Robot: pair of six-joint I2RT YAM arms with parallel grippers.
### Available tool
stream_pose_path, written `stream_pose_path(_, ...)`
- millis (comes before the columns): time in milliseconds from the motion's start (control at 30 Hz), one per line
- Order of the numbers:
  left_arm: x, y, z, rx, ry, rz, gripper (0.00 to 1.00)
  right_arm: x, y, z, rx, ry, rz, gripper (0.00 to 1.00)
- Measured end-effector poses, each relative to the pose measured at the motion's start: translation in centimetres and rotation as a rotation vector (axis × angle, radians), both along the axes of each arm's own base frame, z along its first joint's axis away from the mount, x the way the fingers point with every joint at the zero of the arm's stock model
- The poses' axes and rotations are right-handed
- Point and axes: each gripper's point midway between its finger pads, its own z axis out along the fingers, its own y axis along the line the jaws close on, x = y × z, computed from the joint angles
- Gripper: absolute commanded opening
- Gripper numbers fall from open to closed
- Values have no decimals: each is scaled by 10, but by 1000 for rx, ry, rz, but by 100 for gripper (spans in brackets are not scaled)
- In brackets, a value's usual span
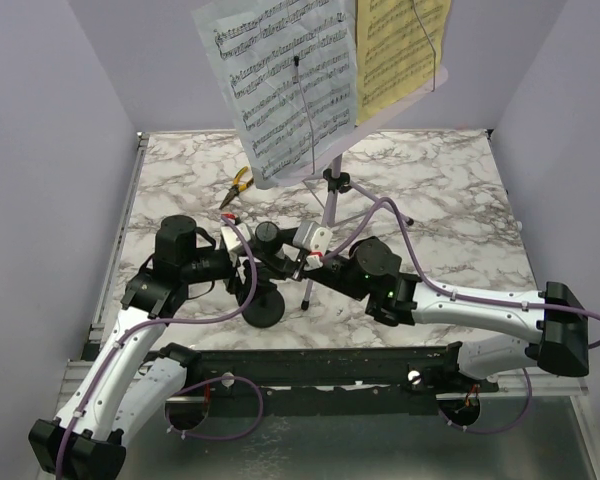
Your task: Set up the instrument practice props
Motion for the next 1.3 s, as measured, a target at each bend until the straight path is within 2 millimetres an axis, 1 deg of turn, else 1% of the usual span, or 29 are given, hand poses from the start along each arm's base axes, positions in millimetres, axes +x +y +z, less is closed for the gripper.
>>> stream_pose_path(267,-2,-3,2,-19,11,-22,99,-3,1,0,0,-1,14,0)
stream_pose_path(400,-7,-2,-1,-23,11,-21,99,-3,1,1,3,3,13,0)
stream_pose_path(533,-14,-2,-4,-26,7,-30,99,-2,-5,1,13,12,8,0)
stream_pose_path(600,-16,-3,-7,-21,8,-30,96,-2,-8,1,18,17,6,0)
stream_pose_path(733,-15,-5,-14,-2,20,-29,82,0,-10,1,23,25,2,0)
stream_pose_path(767,-15,-5,-15,1,22,-29,74,0,-11,1,24,27,1,0)
stream_pose_path(833,-14,-6,-17,9,26,-28,53,0,-11,1,24,29,2,0)
stream_pose_path(867,-12,-6,-17,12,23,-26,36,0,-11,1,24,29,2,0)
stream_pose_path(900,-10,-5,-17,15,17,-19,7,0,-10,0,22,30,2,0)
stream_pose_path(933,-9,-5,-17,19,12,-15,0,0,-10,-1,20,31,2,0)
stream_pose_path(1033,-7,-5,-16,26,-4,-14,0,0,-10,-11,-4,41,2,0)
stream_pose_path(1133,-5,-3,-16,35,-16,-3,0,0,-9,-27,-41,59,3,1)
stream_pose_path(1200,-6,-2,-16,37,-22,-1,0,1,-9,-35,-54,66,3,4)
stream_pose_path(1300,-8,0,-14,37,-29,5,0,1,-8,-41,-66,72,3,6)
